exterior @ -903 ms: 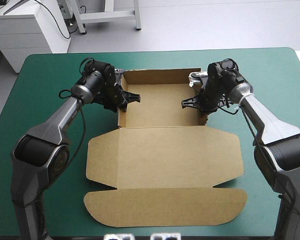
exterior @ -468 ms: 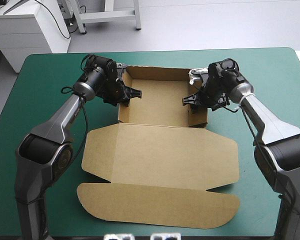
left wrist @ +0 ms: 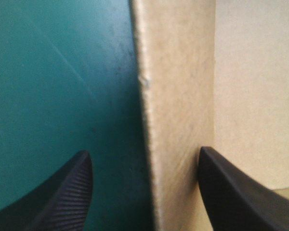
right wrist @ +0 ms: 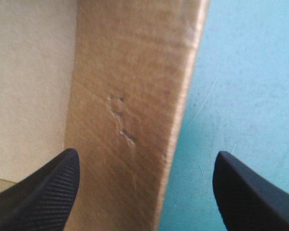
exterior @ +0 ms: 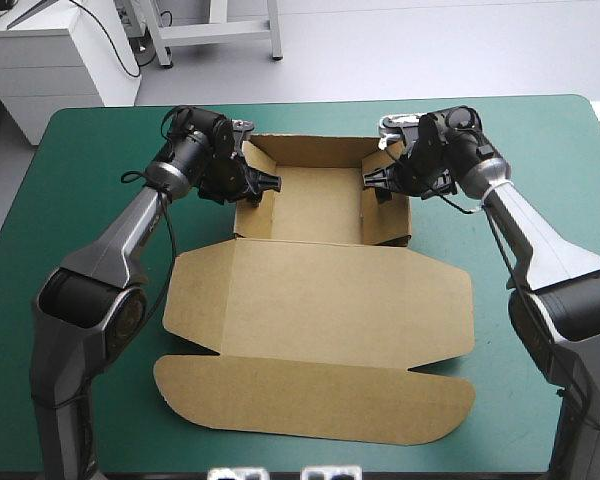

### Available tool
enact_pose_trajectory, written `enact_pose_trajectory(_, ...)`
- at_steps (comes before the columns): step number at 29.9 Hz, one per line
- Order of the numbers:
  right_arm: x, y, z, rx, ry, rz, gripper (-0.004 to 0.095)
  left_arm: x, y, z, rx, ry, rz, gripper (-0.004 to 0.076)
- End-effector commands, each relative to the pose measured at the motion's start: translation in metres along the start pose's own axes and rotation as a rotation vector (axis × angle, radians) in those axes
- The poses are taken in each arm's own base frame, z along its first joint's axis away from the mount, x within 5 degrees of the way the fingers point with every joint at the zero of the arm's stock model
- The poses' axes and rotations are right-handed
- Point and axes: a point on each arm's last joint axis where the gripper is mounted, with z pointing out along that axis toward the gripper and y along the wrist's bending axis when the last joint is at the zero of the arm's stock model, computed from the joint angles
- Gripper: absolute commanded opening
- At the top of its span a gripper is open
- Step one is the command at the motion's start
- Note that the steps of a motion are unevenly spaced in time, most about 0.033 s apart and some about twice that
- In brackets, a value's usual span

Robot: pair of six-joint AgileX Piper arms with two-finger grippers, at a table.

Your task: Fold the box

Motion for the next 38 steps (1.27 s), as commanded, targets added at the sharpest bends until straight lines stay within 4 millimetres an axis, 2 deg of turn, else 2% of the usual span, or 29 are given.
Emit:
enact_pose_trajectory(1, -0.017, 0.000, -0.049, -0.017, -0.173, 0.005, 0.0707, -0.007, 0.003, -0.053, -0.037, -0.113, 0.016, 0.0454)
enact_pose_trajectory(7, -0.025, 0.002, -0.075, -0.019, -0.212, 0.017, 0.0707, -0.020, 0.002, -0.112, -0.023, -0.313, 0.018, 0.0432)
enact_pose_trajectory(10, -0.024, 0.000, -0.084, 0.007, -0.188, 0.027, 0.0707, -0.017, 0.002, -0.147, 0.002, -0.400, 0.031, 0.0305)
enact_pose_trajectory(14, -0.020, -0.002, -0.085, 0.030, -0.149, 0.032, 0.0706, -0.002, 0.005, -0.190, 0.013, -0.489, 0.051, -0.0012)
enact_pose_trajectory(19, -0.018, 0.003, -0.082, -0.021, -0.130, 0.044, 0.0707, 0.021, 0.010, -0.234, 0.018, -0.569, 0.078, -0.0008)
enact_pose_trajectory(28, -0.002, -0.001, -0.046, 0.007, -0.014, 0.037, 0.0705, 0.075, 0.018, -0.257, 0.028, -0.534, 0.124, -0.0008)
enact_pose_trajectory(32, 0.003, -0.001, -0.032, -0.003, 0.006, 0.044, 0.0705, 0.099, 0.023, -0.265, 0.036, -0.592, 0.126, -0.0008)
enact_pose_trajectory(38, 0.014, 0.000, -0.008, -0.024, 0.068, 0.026, 0.0701, 0.145, 0.033, -0.261, 0.038, -0.580, 0.122, -0.0008)
